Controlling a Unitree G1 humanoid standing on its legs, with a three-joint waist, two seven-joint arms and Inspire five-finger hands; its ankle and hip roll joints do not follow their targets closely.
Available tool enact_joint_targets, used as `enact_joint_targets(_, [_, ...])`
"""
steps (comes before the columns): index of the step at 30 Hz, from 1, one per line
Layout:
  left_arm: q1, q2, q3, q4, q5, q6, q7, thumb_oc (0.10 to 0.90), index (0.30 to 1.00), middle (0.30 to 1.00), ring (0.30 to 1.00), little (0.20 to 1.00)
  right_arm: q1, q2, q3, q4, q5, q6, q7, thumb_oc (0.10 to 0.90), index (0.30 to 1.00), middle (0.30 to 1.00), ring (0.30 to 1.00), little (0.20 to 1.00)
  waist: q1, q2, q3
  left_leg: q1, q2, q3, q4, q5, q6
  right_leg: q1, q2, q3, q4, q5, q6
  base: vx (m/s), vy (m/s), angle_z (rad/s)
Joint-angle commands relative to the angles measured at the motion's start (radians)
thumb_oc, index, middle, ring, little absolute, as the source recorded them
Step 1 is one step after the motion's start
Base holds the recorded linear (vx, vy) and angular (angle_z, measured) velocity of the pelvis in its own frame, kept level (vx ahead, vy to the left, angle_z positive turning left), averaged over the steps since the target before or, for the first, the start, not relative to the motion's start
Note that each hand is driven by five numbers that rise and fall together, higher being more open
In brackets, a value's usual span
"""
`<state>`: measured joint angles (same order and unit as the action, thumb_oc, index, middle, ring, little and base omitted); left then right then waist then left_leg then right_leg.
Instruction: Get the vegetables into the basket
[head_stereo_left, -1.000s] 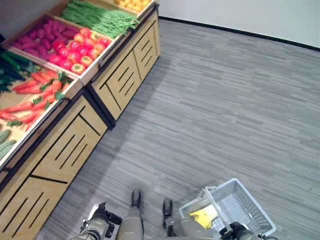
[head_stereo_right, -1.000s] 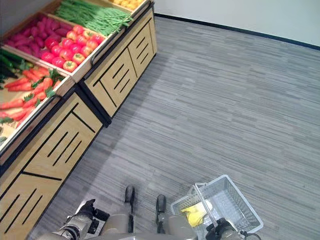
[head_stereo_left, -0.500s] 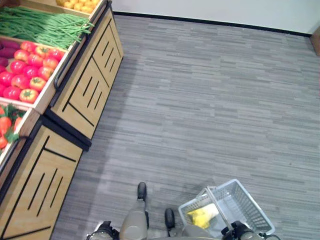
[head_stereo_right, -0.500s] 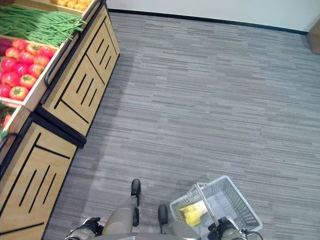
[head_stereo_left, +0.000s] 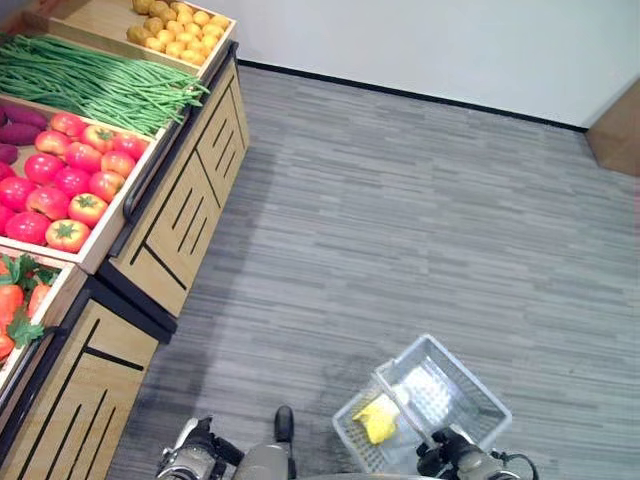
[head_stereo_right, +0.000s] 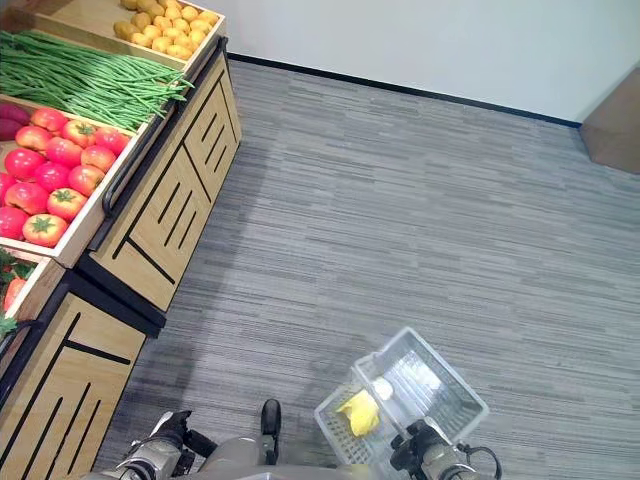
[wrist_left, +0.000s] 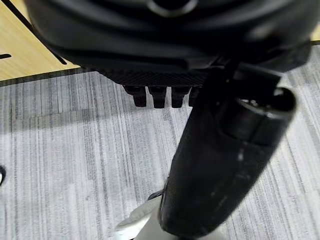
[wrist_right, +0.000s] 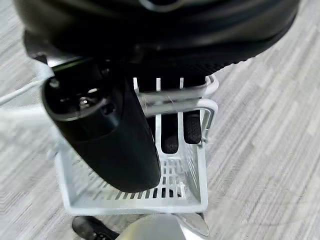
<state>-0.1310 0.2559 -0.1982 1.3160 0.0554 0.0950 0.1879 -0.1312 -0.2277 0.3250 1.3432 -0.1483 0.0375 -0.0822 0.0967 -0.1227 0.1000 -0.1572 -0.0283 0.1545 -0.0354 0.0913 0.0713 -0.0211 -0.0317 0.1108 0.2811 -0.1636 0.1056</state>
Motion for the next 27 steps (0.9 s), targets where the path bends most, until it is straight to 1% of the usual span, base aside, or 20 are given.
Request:
enact_joint_targets(1, [0.001,0.014,0.02,-0.001,0.006,0.006,-0.004,0.9,1.0,1.0,1.0,1.0,0.02,-0.056,-0.001,-0.043,0.003,0.023,-0.009,0.4,0.3,0.3,0.3,0.3,0.011,-0.024,0.055,-0.037,0.002,0.003,0.059,-0.036,-0.037,0.002,-0.144,-0.035,-0.02,0.302,0.076,0.07,0.049,0.14])
enact_joint_targets(2, [-0.001,0.016,0.024,-0.002,0.005,0.006,-0.004,0.9,1.0,1.0,1.0,1.0,0.018,-0.055,-0.001,-0.047,0.003,0.023,-0.01,0.4,0.3,0.3,0.3,0.3,0.015,-0.023,0.055,-0.019,0.005,0.006,0.048,-0.043,-0.041,-0.02,-0.167,-0.076,-0.041,0.314,0.071,0.1,0.024,0.09])
enact_joint_targets(4, [-0.004,0.018,0.024,-0.001,0.004,0.007,-0.004,0.9,1.0,1.0,1.0,1.0,0.018,-0.054,-0.003,-0.052,0.006,0.023,-0.01,0.4,0.3,0.3,0.3,0.3,0.002,-0.015,0.061,0.007,0.003,-0.015,0.028,-0.045,-0.047,-0.053,-0.163,-0.087,-0.077,0.311,0.062,0.1,0.001,-0.01])
enact_joint_targets(5, [-0.004,0.018,0.024,0.0,0.004,0.007,-0.004,0.9,1.0,1.0,1.0,1.0,0.018,-0.054,-0.003,-0.052,0.006,0.023,-0.01,0.4,0.3,0.3,0.3,0.3,-0.001,-0.015,0.063,0.01,0.003,-0.018,0.027,-0.045,-0.047,-0.05,-0.163,-0.091,-0.076,0.308,0.062,0.15,0.027,0.14])
enact_joint_targets(6, [-0.016,0.018,0.016,-0.003,0.0,0.005,-0.005,0.9,1.0,1.0,1.0,1.0,0.013,-0.054,0.002,-0.06,0.008,0.018,-0.012,0.4,0.3,0.3,0.3,0.3,-0.024,0.002,0.083,0.035,0.003,-0.052,0.014,-0.046,-0.05,-0.118,-0.136,-0.064,-0.112,0.294,0.055,0.16,0.03,0.49])
enact_joint_targets(8, [-0.026,0.018,0.007,-0.003,0.002,0.004,-0.003,0.9,1.0,1.0,1.0,1.0,0.008,-0.054,0.009,-0.062,0.014,0.016,-0.019,0.4,0.3,0.3,0.3,0.3,-0.05,0.013,0.113,0.065,-0.002,-0.094,0.003,-0.05,-0.051,-0.17,-0.11,-0.034,-0.133,0.289,0.051,0.17,0.034,0.68])
enact_joint_targets(10, [-0.032,0.021,0.003,-0.002,0.0,0.002,-0.003,0.9,1.0,1.0,1.0,1.0,0.009,-0.051,0.012,-0.071,0.023,0.015,-0.021,0.4,0.3,0.3,0.3,0.3,-0.069,0.014,0.138,0.084,-0.012,-0.135,0.009,-0.058,-0.049,-0.217,-0.089,0.002,-0.129,0.309,0.053,0.13,-0.003,0.92])
enact_joint_targets(11, [-0.035,0.022,0.003,-0.002,0.0,0.002,-0.002,0.9,1.0,1.0,1.0,1.0,0.013,-0.05,0.013,-0.078,0.029,0.014,-0.021,0.4,0.3,0.3,0.3,0.3,-0.078,0.012,0.15,0.089,-0.018,-0.156,0.019,-0.064,-0.048,-0.214,-0.087,0.004,-0.121,0.309,0.055,0.1,-0.019,1.08])
enact_joint_targets(12, [-0.036,0.022,0.0,-0.003,0.001,0.001,-0.003,0.9,1.0,1.0,1.0,1.0,0.017,-0.049,0.015,-0.08,0.031,0.013,-0.02,0.4,0.3,0.3,0.3,0.3,-0.084,0.011,0.156,0.087,-0.026,-0.179,0.024,-0.062,-0.045,-0.208,-0.083,0.014,-0.108,0.301,0.053,0.06,-0.028,1.11])
enact_joint_targets(14, [-0.038,0.02,0.002,-0.001,0.005,0.003,-0.003,0.9,1.0,1.0,1.0,1.0,0.019,-0.047,0.014,-0.081,0.035,0.012,-0.023,0.4,0.3,0.3,0.3,0.3,-0.08,0.012,0.156,0.078,-0.035,-0.203,0.032,-0.066,-0.042,-0.173,-0.083,0.031,-0.098,0.26,0.05,0.02,-0.034,1.34])
enact_joint_targets(17, [-0.035,0.021,0.009,0.001,-0.002,0.002,0.001,0.9,1.0,1.0,1.0,1.0,0.009,-0.05,0.018,-0.078,0.036,0.011,-0.023,0.4,0.3,0.3,0.3,0.3,-0.072,0.009,0.142,0.078,-0.044,-0.243,0.031,-0.08,-0.04,-0.163,-0.058,0.113,-0.116,0.259,0.051,0.09,-0.067,0.59])
enact_joint_targets(18, [-0.036,0.023,0.008,0.002,-0.004,0.003,0.002,0.9,1.0,1.0,1.0,1.0,0.006,-0.051,0.021,-0.078,0.035,0.01,-0.023,0.4,0.3,0.3,0.3,0.3,-0.07,0.008,0.142,0.079,-0.043,-0.255,0.035,-0.083,-0.043,-0.179,-0.049,0.131,-0.131,0.265,0.051,0.16,-0.136,-0.21])
enact_joint_targets(19, [-0.04,0.025,0.004,0.006,-0.008,0.003,0.004,0.9,1.0,1.0,1.0,1.0,-0.001,-0.054,0.031,-0.08,0.031,0.008,-0.024,0.4,0.3,0.3,0.3,0.3,-0.071,0.005,0.148,0.085,-0.043,-0.285,0.038,-0.088,-0.044,-0.233,-0.027,0.157,-0.157,0.285,0.053,0.27,-0.206,-0.22])
enact_joint_targets(20, [-0.05,0.024,-0.002,0.009,-0.013,0.002,0.011,0.9,1.0,1.0,1.0,1.0,-0.005,-0.059,0.034,-0.086,0.036,0.005,-0.028,0.4,0.3,0.3,0.3,0.3,-0.094,0.007,0.168,0.102,-0.049,-0.341,0.046,-0.107,-0.046,-0.296,0.011,0.184,-0.157,0.309,0.057,0.29,-0.198,0.1])
enact_joint_targets(21, [-0.05,0.025,-0.003,0.008,-0.014,0.002,0.01,0.9,1.0,1.0,1.0,1.0,0.0,-0.059,0.033,-0.09,0.039,0.006,-0.027,0.4,0.3,0.3,0.3,0.3,-0.1,0.007,0.174,0.111,-0.052,-0.363,0.047,-0.111,-0.05,-0.303,0.015,0.182,-0.146,0.311,0.061,0.23,-0.179,0.96])
enact_joint_targets(22, [-0.05,0.025,-0.006,0.009,-0.008,0.005,0.006,0.9,1.0,1.0,1.0,1.0,0.01,-0.059,0.03,-0.095,0.042,0.006,-0.027,0.4,0.3,0.3,0.3,0.3,-0.104,0.003,0.172,0.114,-0.061,-0.386,0.054,-0.111,-0.055,-0.283,0.014,0.194,-0.146,0.303,0.059,0.12,-0.182,1.56])
enact_joint_targets(23, [-0.05,0.017,-0.003,0.012,-0.011,0.006,0.008,0.9,1.0,1.0,1.0,1.0,0.012,-0.06,0.028,-0.089,0.044,0.01,-0.029,0.4,0.3,0.3,0.3,0.3,-0.109,0.008,0.165,0.111,-0.06,-0.417,0.052,-0.107,-0.058,-0.256,0.017,0.198,-0.143,0.275,0.041,0.11,-0.184,1.82])
enact_joint_targets(25, [-0.041,0.008,-0.001,0.015,-0.018,0.009,0.011,0.9,1.0,1.0,1.0,1.0,0.011,-0.067,0.032,-0.082,0.036,0.013,-0.027,0.4,0.3,0.3,0.3,0.3,-0.104,0.017,0.155,0.115,-0.046,-0.428,0.051,-0.105,-0.066,-0.249,0.03,0.175,-0.131,0.257,0.022,0.12,-0.185,1.63])
enact_joint_targets(27, [-0.04,0.006,-0.004,0.014,-0.019,0.01,0.011,0.9,1.0,1.0,1.0,1.0,0.009,-0.069,0.036,-0.083,0.035,0.013,-0.027,0.4,0.3,0.3,0.3,0.3,-0.104,0.02,0.154,0.115,-0.043,-0.434,0.055,-0.106,-0.07,-0.247,0.032,0.167,-0.127,0.25,0.018,0.04,-0.122,0.75])
